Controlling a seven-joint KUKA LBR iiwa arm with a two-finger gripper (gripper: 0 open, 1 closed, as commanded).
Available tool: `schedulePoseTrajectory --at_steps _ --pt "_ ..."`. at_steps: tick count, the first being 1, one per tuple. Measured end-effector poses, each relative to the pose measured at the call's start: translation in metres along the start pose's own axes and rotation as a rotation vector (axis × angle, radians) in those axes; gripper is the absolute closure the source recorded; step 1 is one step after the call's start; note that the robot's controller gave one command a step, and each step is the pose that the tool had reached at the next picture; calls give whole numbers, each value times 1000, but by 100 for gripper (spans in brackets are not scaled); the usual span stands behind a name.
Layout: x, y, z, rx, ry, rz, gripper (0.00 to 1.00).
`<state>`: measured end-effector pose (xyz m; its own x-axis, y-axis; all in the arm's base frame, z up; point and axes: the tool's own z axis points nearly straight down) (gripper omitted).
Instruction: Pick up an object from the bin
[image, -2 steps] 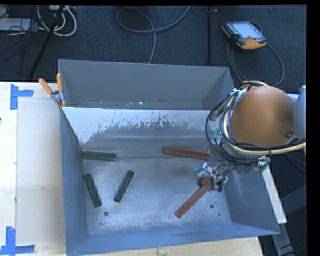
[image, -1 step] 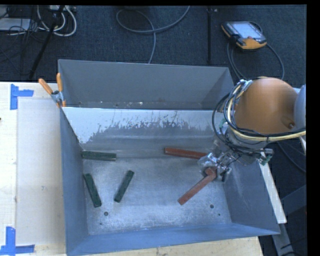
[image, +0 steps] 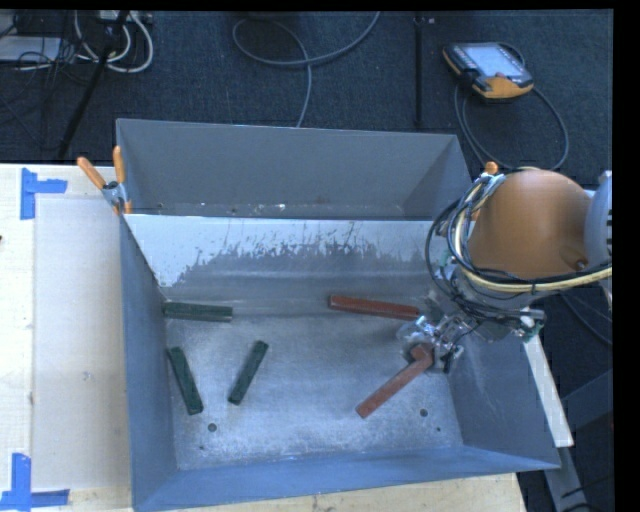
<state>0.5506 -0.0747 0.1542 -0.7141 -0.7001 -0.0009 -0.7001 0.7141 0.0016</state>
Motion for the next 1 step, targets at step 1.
schedulePoseTrajectory --at_steps 1 --pt "5 -39 -1 -1 -1 64 100"
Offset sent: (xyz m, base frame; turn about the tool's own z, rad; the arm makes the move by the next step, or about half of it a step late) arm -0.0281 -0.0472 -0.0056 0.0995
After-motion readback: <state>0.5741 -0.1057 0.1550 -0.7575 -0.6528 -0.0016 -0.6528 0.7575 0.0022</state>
